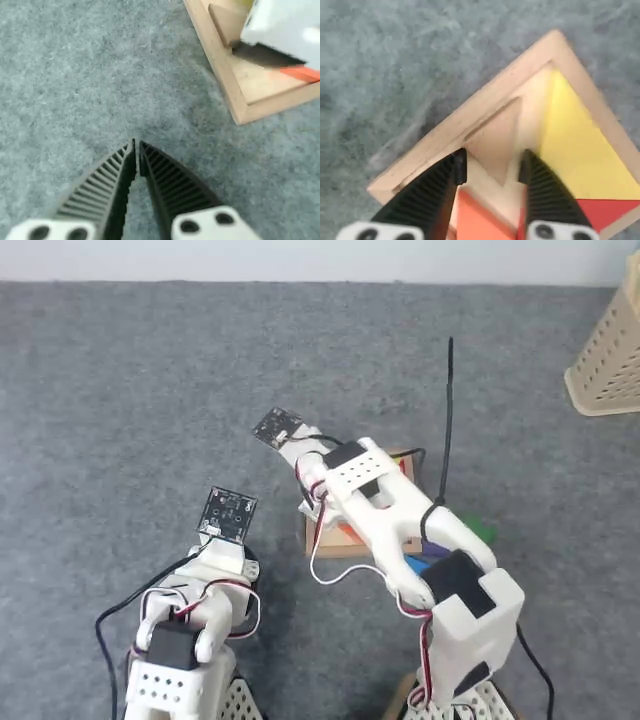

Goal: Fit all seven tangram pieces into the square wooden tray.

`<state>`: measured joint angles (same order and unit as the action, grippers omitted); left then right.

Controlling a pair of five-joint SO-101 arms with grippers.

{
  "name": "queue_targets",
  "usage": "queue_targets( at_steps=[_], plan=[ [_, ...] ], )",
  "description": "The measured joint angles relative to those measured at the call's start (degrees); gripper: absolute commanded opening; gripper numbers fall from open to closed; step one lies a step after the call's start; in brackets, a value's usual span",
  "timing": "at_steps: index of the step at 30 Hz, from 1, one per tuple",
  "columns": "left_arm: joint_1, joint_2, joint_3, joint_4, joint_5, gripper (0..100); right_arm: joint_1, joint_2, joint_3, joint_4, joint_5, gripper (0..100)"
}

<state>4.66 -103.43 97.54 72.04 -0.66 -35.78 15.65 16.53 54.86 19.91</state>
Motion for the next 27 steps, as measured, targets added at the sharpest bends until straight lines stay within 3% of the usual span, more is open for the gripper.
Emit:
queue_targets(
  at_steps=[7, 19, 27],
  plan=[
    [0.0, 0.0, 0.0, 0.0, 0.0, 1, 0.2, 0.0, 0.0, 0.0, -0.4, 0.3],
    [0.0, 0.0, 0.0, 0.0, 0.0, 1, 2.4, -4.0, 0.1, 4.0, -22.6, 0.7],
    [0.0, 0.0, 0.0, 0.0, 0.0, 1, 1.4, -4.5, 0.1, 4.3, -25.8, 10.1]
  ],
)
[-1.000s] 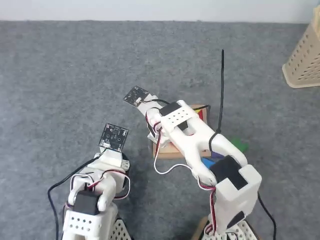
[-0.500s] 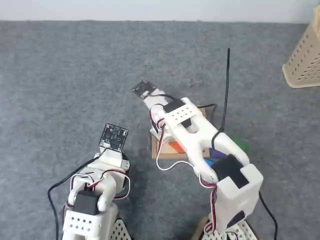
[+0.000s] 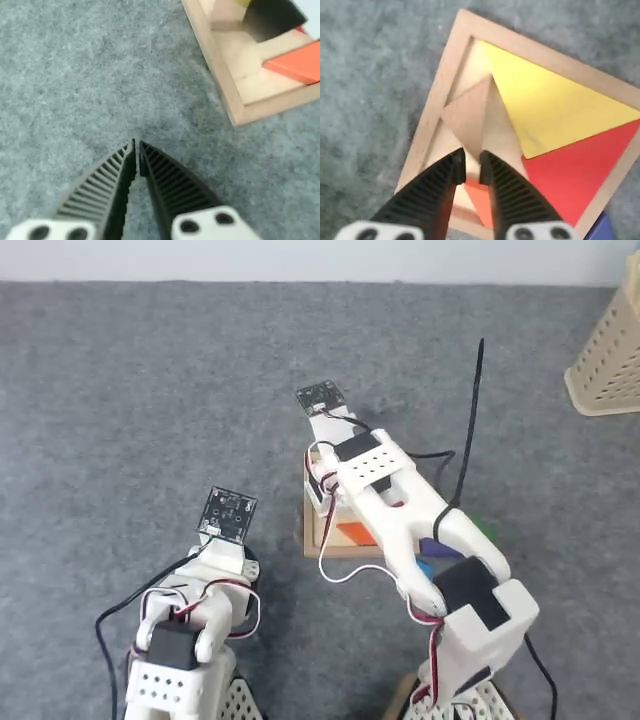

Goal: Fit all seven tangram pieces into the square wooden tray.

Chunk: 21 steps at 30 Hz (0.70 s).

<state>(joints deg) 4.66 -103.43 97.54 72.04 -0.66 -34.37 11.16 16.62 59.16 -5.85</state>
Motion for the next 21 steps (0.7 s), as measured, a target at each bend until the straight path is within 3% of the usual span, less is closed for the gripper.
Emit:
queue_targets(
  at_steps=[9, 14, 21],
  plan=[
    [0.0, 0.0, 0.0, 0.0, 0.0, 1, -1.4, 0.0, -3.1, 5.2, 4.4, 9.6],
    [0.0, 0.0, 0.0, 0.0, 0.0, 1, -0.1, 0.0, -3.6, -0.7, 4.5, 0.6],
    [0.0, 0.0, 0.0, 0.0, 0.0, 1, 0.3, 0.3, -3.8, -8.1, 4.7, 1.3]
  ],
)
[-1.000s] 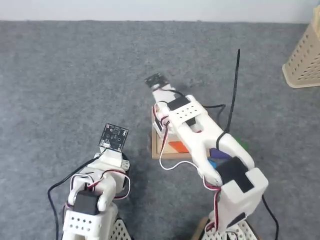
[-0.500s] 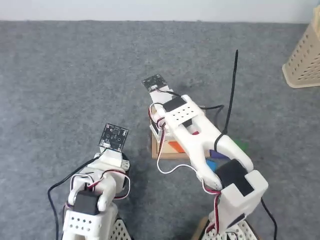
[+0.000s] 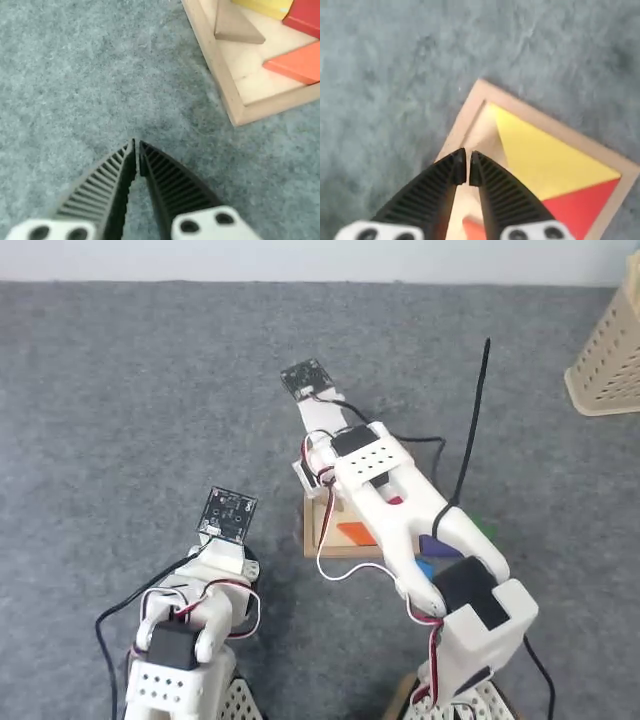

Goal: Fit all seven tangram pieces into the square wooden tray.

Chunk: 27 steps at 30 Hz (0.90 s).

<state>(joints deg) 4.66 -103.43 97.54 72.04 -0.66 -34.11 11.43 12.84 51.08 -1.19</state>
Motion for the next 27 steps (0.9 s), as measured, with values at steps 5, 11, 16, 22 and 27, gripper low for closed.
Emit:
queue_targets(
  at_steps=[5, 11, 16, 22, 27],
  plan=[
    [0.0, 0.0, 0.0, 0.0, 0.0, 1, 0.0, 4.9, -0.2, -3.1, 0.0, 1.3],
    [0.0, 0.0, 0.0, 0.0, 0.0, 1, 0.4, 6.4, -0.4, -4.2, 0.0, 1.2],
    [0.0, 0.0, 0.0, 0.0, 0.0, 1, 4.2, 6.4, -0.4, -4.2, 0.0, 0.7],
    [0.0, 0.0, 0.0, 0.0, 0.0, 1, 5.7, 6.4, -0.4, -4.0, 0.0, 0.6],
    [0.0, 0.0, 0.0, 0.0, 0.0, 1, 5.1, 3.7, 0.1, -0.8, 1.0, 0.6]
  ],
)
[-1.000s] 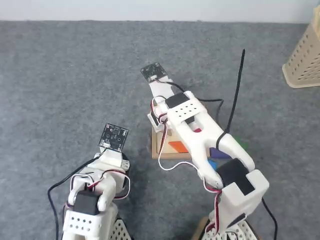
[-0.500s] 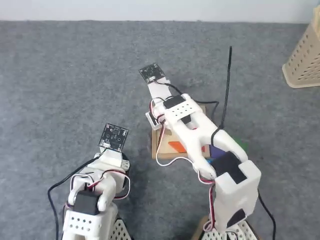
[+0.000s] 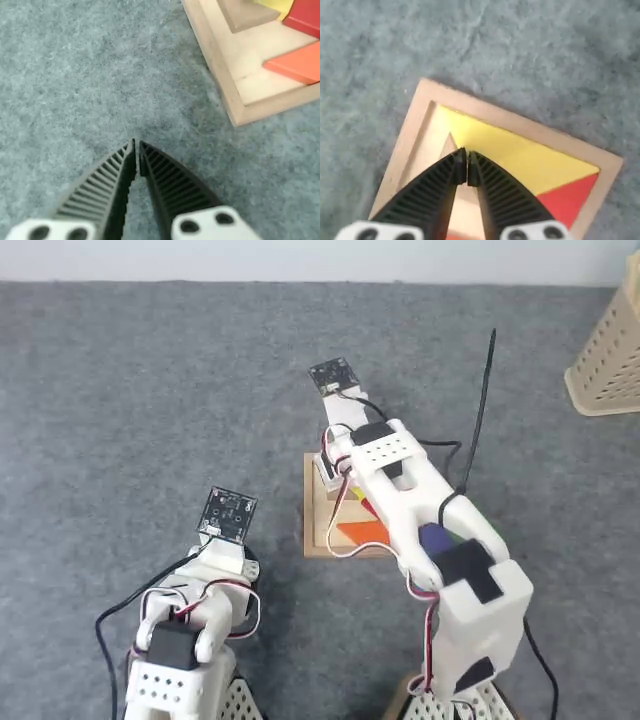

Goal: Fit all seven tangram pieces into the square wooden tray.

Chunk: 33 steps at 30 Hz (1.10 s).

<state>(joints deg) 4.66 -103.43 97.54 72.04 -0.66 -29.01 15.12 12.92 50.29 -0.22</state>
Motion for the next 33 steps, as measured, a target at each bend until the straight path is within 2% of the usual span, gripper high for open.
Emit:
queue_targets(
  at_steps=[8, 27, 33],
  plan=[
    [0.0, 0.0, 0.0, 0.0, 0.0, 1, -0.5, -7.6, 10.4, -0.4, 4.4, 0.6],
    [0.0, 0.0, 0.0, 0.0, 0.0, 1, -0.1, -7.7, 12.0, -3.5, 4.9, 0.6],
    [0.0, 0.0, 0.0, 0.0, 0.0, 1, -2.9, -7.7, 12.1, -2.3, 5.0, 0.6]
  ],
)
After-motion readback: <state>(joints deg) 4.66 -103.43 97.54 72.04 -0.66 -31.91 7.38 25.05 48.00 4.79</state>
